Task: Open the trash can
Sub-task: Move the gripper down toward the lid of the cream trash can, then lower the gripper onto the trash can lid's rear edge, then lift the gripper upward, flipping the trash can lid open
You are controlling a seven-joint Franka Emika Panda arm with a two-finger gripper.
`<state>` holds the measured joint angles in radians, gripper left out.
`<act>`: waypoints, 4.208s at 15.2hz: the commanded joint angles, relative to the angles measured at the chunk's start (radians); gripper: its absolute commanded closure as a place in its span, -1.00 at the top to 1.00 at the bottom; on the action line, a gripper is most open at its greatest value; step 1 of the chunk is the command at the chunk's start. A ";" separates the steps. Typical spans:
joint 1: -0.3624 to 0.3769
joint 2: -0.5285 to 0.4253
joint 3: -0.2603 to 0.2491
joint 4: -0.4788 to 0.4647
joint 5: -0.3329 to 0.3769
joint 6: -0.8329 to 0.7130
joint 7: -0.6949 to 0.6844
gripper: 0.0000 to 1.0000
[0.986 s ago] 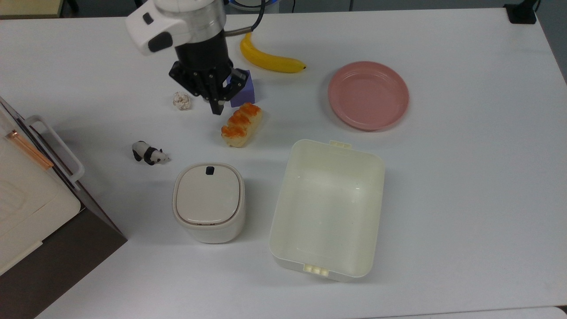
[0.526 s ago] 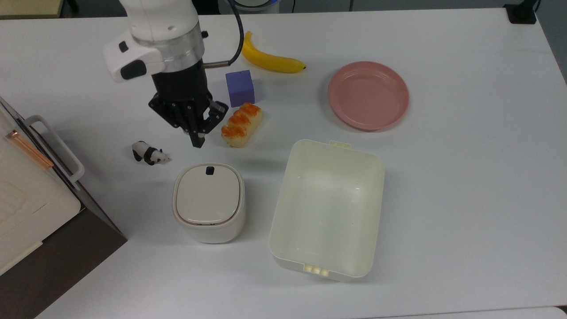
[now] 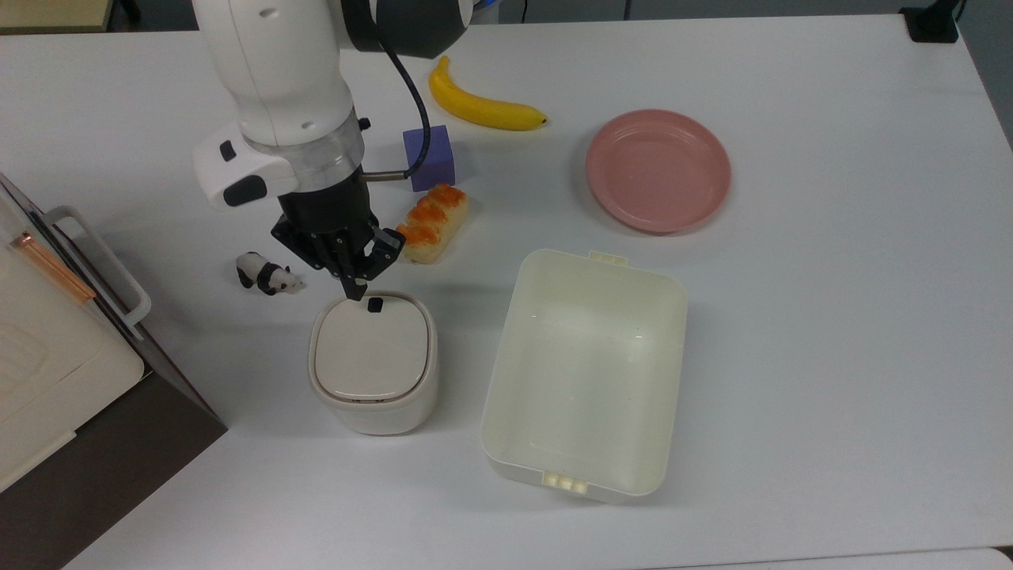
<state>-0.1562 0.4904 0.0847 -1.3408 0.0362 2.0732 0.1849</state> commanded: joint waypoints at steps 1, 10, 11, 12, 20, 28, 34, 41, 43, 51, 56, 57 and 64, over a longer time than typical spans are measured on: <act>0.012 0.026 -0.008 0.020 -0.009 0.015 0.010 -1.00; 0.035 0.056 -0.006 0.015 -0.013 0.068 0.008 -1.00; 0.035 0.059 -0.008 0.017 -0.013 0.068 0.008 -1.00; 0.035 0.065 -0.006 0.017 -0.013 0.070 0.008 -1.00; 0.035 0.066 -0.008 0.014 -0.019 0.070 0.007 -1.00; 0.032 0.020 -0.005 0.025 -0.015 0.056 0.016 -1.00; 0.032 0.013 -0.002 0.014 -0.019 0.056 0.013 -1.00; 0.033 0.017 -0.002 -0.003 -0.021 0.056 0.008 -1.00; 0.035 0.017 -0.002 -0.012 -0.021 0.056 0.008 -1.00; 0.037 0.034 -0.002 -0.035 -0.045 0.056 0.007 -1.00; 0.038 0.036 -0.002 -0.037 -0.050 0.056 0.013 -1.00; 0.038 0.030 -0.002 -0.034 -0.045 0.056 0.016 -1.00; 0.035 -0.059 0.001 0.006 -0.027 0.036 0.038 -1.00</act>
<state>-0.1272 0.4934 0.0875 -1.3078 0.0053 2.1298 0.1950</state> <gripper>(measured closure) 0.991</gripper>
